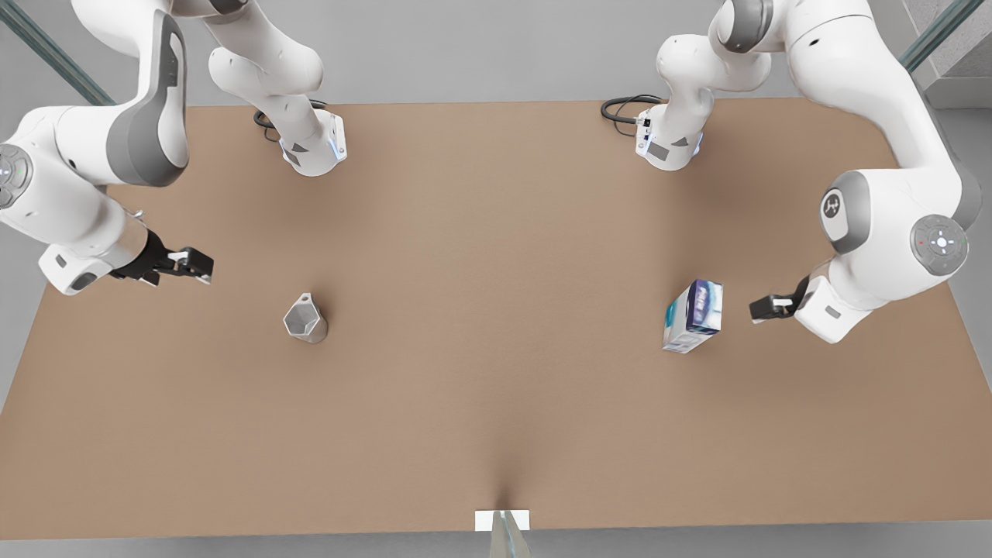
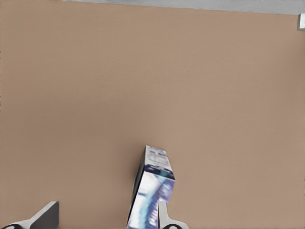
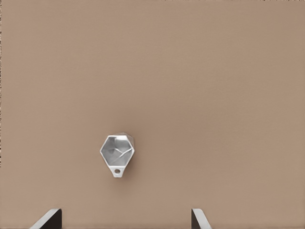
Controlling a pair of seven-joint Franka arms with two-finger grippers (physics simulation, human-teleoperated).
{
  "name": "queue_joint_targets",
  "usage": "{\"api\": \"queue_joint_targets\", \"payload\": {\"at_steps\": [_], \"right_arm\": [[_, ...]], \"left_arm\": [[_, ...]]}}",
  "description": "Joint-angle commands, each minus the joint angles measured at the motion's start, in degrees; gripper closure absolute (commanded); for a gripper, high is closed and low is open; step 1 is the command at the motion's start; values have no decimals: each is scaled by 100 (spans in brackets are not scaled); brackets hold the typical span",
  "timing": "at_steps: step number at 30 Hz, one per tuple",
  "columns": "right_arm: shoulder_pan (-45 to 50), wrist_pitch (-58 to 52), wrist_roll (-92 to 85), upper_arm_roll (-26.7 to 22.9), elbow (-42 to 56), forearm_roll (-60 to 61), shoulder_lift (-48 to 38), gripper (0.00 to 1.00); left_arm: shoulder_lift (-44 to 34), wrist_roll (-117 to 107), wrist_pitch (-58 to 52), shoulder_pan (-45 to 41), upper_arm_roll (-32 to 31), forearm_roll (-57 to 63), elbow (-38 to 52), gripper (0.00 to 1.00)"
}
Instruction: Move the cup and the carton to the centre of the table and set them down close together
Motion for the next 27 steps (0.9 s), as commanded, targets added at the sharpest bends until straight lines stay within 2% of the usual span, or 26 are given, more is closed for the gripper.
{"api": "queue_joint_targets", "payload": {"at_steps": [1,3,5,8,10,17,27], "right_arm": [[-24,0,2,0,1,0,-2,0],[-6,-26,-59,8,-149,88,15,0],[441,139,194,9,-394,150,366,0],[1101,1775,1435,9,-1625,53,551,0],[1259,2171,1637,9,-1863,-158,675,0],[539,3015,1514,0,-2627,-158,648,0],[503,3015,1145,0,-2935,193,736,0]], "left_arm": [[0,0,0,-1,0,-12,0,0],[0,0,0,-1,9,-3,0,0],[9,0,0,-1,9,-3,0,0],[71,0,0,8,0,-3,0,0],[79,0,0,8,0,-3,-9,0],[176,0,0,25,9,-3,-9,0],[343,0,0,25,18,-3,-9,0]]}}
